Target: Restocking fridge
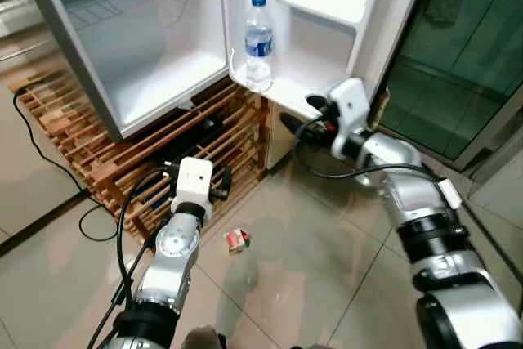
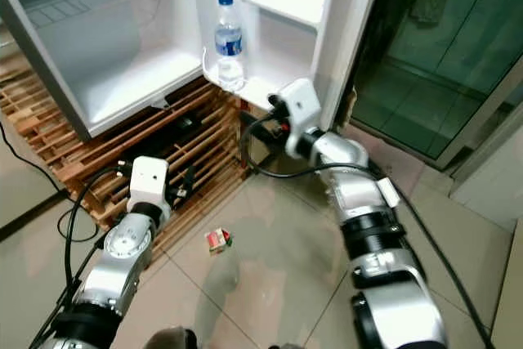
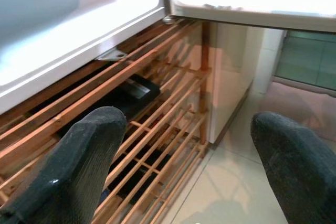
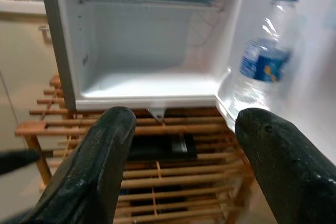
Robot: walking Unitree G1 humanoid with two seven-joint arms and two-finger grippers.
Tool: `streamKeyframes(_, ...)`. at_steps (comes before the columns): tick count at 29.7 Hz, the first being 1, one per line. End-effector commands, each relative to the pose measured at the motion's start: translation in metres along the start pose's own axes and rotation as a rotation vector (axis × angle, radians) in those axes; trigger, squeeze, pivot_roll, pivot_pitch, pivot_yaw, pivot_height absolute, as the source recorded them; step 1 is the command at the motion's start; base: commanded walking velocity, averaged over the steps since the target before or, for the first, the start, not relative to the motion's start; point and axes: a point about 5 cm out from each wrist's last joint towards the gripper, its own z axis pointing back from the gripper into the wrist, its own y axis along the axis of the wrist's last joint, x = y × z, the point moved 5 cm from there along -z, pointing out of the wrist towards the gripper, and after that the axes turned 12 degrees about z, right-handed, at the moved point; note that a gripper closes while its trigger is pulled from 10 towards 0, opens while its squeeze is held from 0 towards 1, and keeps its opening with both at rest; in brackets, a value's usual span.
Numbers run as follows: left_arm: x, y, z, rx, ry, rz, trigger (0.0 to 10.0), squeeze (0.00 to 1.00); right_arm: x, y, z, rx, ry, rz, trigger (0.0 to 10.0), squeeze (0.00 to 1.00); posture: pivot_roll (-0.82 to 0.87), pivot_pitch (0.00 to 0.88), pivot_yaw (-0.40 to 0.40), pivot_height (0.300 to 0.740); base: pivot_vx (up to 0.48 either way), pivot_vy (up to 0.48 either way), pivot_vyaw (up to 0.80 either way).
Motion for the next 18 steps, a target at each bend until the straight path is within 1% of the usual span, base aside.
streamKeyframes(1,0.002,0.007,-0.003,0.026,-0.004,0.014,10.0,0.00,0.004,-0.012,0.005,-0.041,-0.071,-0.011,10.0,0.00,0.12,0.043,-0.021,0.740,0.000,0.000,0.00)
streamKeyframes(2,0.003,0.008,-0.003,0.033,-0.013,0.022,10.0,0.00,0.005,-0.016,0.005,-0.055,-0.098,-0.016,10.0,0.00,0.12,0.042,-0.019,0.740,0.000,0.000,0.00)
streamKeyframes(6,0.007,0.013,-0.006,0.039,-0.029,0.013,10.0,0.00,0.005,-0.028,0.009,-0.087,-0.145,-0.029,10.0,0.00,0.11,0.038,-0.008,0.740,0.424,0.000,0.00)
streamKeyframes(10,0.013,0.014,-0.010,0.036,-0.046,-0.003,10.0,0.00,0.009,-0.031,0.013,-0.105,-0.165,-0.007,10.0,0.00,0.11,0.035,-0.003,0.740,0.423,0.000,0.00)
streamKeyframes(13,0.012,0.016,-0.012,0.041,-0.034,-0.016,10.0,0.00,0.012,-0.031,0.015,-0.112,-0.179,0.007,10.0,0.00,0.10,0.033,-0.005,0.740,0.424,0.000,0.00)
streamKeyframes(17,0.011,0.014,-0.013,0.030,-0.024,-0.018,10.0,0.00,0.014,-0.030,0.014,-0.105,-0.184,0.015,10.0,0.00,0.10,0.030,-0.007,0.740,0.386,-0.281,0.00)
streamKeyframes(18,0.011,0.014,-0.013,0.028,-0.023,-0.012,10.0,0.00,0.014,-0.031,0.014,-0.114,-0.189,0.016,10.0,0.00,0.11,0.028,-0.010,0.740,0.251,0.000,0.00)
